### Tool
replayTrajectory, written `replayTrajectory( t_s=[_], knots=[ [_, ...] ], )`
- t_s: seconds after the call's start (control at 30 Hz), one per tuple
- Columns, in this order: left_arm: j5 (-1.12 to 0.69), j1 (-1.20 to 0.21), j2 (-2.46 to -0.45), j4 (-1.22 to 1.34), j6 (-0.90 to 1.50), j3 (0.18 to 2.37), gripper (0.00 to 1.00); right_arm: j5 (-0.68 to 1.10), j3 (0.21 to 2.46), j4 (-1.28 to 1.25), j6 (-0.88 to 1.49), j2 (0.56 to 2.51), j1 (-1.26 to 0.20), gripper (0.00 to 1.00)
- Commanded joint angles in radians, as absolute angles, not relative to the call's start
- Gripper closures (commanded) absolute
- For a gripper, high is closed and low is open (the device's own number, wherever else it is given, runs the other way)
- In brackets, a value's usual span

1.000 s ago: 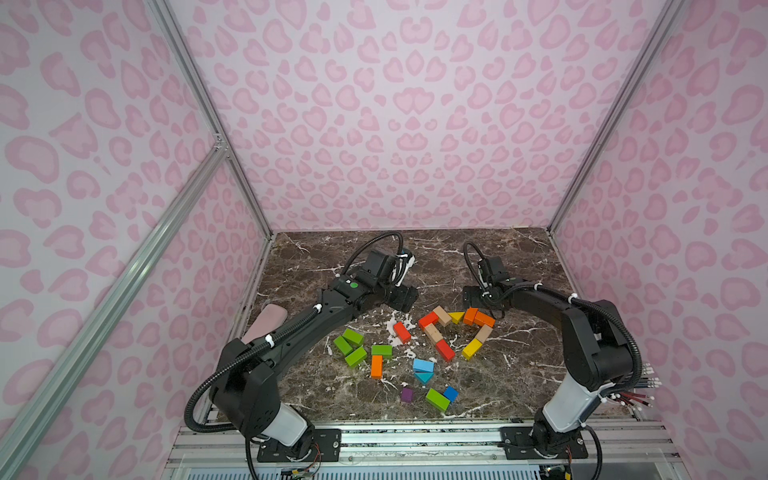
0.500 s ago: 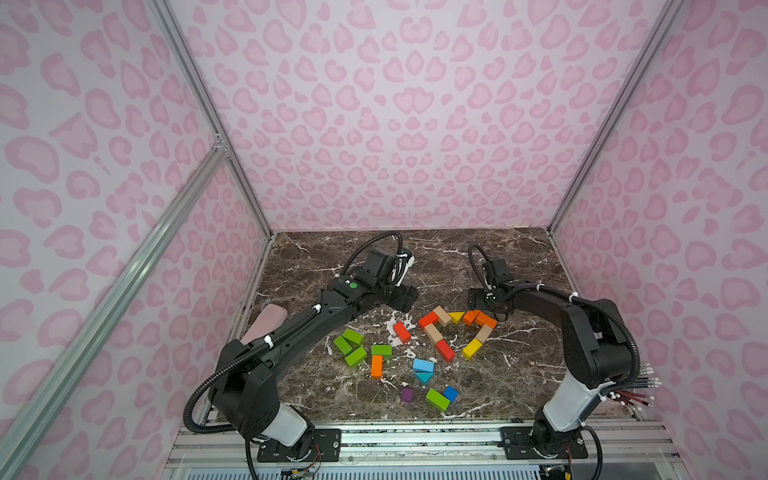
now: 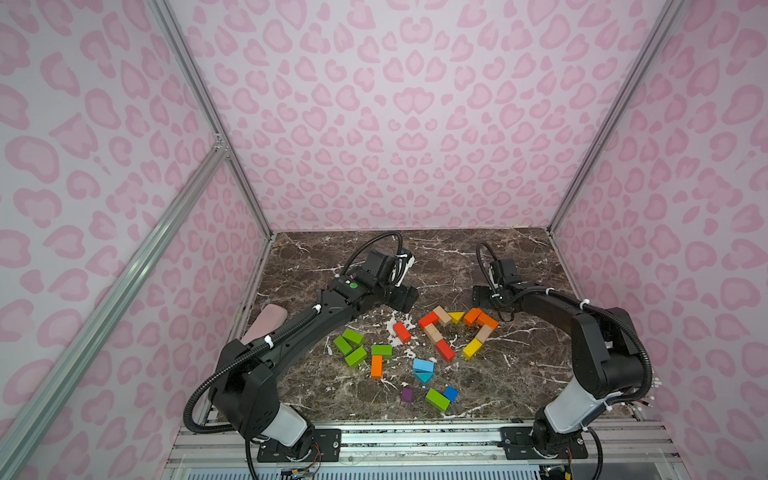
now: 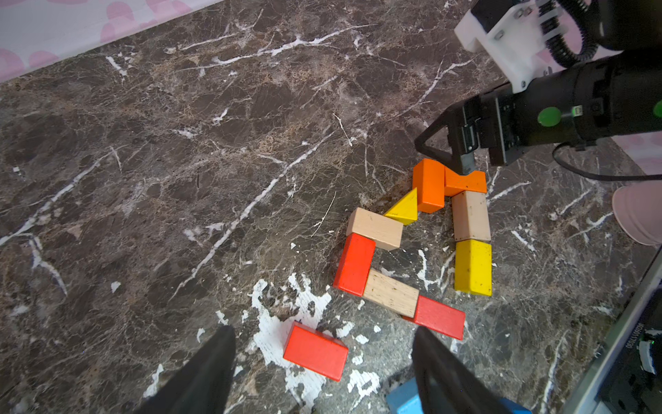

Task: Assemble a heart with building blocks
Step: Adjust the building block at the center of the board.

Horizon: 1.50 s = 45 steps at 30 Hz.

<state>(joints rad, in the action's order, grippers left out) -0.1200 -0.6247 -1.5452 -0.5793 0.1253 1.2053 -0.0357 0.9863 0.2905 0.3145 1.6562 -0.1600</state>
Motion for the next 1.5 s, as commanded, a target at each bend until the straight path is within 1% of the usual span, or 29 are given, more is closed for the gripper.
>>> replayTrajectory(
  t_s=[0.0,0.23,0.33,0.73,1.47],
  knots=[
    [-0.132,-0.624,-1.538,-0.529,0.127,1.206,0.20,0.069,0.956,0.267,0.325,1.617,-0.131,0.07],
    [-0.143,-0.624,-1.534,-0.525,0.126,1.207,0.20,0.247,0.859,0.220,0.344,1.536,-0.101,0.07],
    [-0.147,-0.624,-1.529,-0.525,0.127,1.204,0.20,0.279,0.846,0.211,0.353,1.534,-0.095,0.07],
    [-0.148,-0.624,-1.529,-0.525,0.125,1.204,0.20,0.316,0.822,0.225,0.363,1.538,-0.081,0.09],
    [-0.154,-0.624,-1.522,-0.523,0.130,1.203,0.20,0.342,0.794,0.255,0.385,1.489,-0.080,0.12]
  ],
)
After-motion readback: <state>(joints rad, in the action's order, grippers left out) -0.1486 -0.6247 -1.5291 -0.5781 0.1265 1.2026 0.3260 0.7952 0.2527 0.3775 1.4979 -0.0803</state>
